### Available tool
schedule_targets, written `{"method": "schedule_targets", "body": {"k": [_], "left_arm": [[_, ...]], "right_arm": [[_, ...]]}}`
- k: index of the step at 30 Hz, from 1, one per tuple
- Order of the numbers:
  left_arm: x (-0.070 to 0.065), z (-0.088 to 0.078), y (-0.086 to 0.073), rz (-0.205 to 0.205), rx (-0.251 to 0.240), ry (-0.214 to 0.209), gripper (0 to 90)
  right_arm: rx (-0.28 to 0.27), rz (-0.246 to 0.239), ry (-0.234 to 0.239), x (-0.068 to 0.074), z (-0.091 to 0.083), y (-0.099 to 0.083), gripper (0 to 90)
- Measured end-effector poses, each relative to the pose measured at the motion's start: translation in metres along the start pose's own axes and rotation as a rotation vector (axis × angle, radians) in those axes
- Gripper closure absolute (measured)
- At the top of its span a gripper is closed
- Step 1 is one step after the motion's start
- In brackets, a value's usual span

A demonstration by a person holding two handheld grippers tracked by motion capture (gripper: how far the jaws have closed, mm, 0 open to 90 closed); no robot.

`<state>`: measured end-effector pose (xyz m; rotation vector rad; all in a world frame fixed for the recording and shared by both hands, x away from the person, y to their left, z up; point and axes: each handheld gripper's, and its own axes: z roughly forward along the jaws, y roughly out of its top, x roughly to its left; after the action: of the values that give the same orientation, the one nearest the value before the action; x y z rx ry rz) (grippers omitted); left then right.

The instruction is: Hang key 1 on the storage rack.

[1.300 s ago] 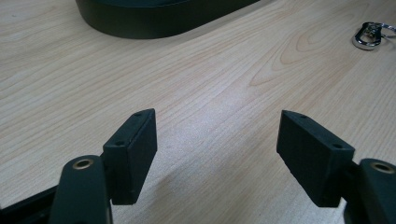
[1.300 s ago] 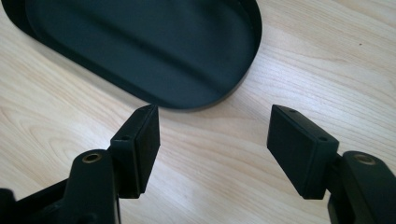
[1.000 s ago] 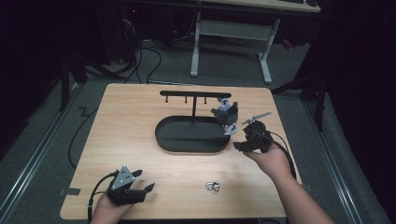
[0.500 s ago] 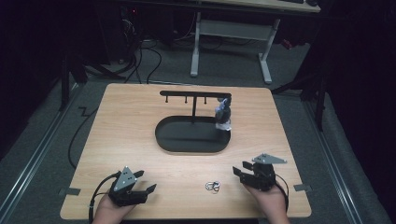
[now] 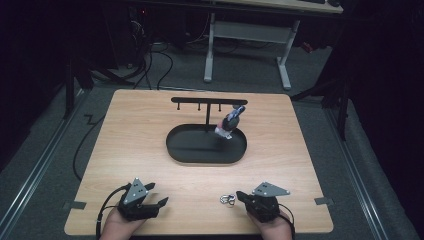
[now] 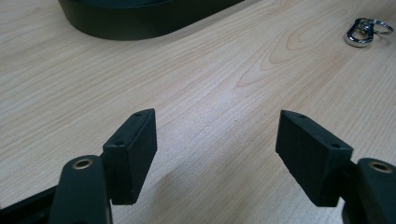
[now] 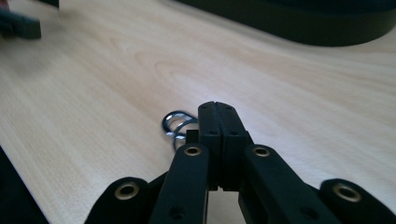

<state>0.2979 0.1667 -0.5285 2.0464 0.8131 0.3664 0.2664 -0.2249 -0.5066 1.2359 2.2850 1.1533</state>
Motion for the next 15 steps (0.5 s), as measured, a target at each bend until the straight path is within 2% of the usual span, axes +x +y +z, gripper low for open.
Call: {"method": "schedule_targets", "body": {"k": [1,2,4,5,7,10,13,15], "left_arm": [[0.000,0.000,0.000,0.000,-0.002,0.001,29.9],[0.000,0.000,0.000,0.000,-0.004,0.001,29.9],[0.000,-0.001,0.000,0.000,-0.002,-0.002,30.0],[0.000,-0.001,0.000,0.001,-0.001,-0.002,29.9],[0.000,-0.001,-0.001,0.001,-0.001,-0.004,29.9],[0.000,-0.001,-0.001,0.001,-0.002,-0.008,29.9],[0.001,-0.001,-0.001,0.002,-0.004,-0.009,29.9],[0.001,-0.001,-0.001,0.001,-0.003,-0.008,29.9]], "right_arm": [[0.008,0.000,0.006,0.003,0.002,0.000,90.0],[0.015,0.001,0.036,0.006,0.005,-0.001,88.6],[0.022,-0.017,0.046,0.011,0.009,-0.001,66.1],[0.024,-0.025,0.047,0.013,0.011,-0.001,61.3],[0.031,-0.044,0.043,0.016,0.015,0.000,61.3],[0.066,-0.065,-0.005,0.018,0.020,-0.001,62.3],[0.069,-0.082,-0.020,0.018,0.021,-0.002,65.1],[0.070,-0.086,-0.040,0.018,0.020,-0.002,73.8]]}}
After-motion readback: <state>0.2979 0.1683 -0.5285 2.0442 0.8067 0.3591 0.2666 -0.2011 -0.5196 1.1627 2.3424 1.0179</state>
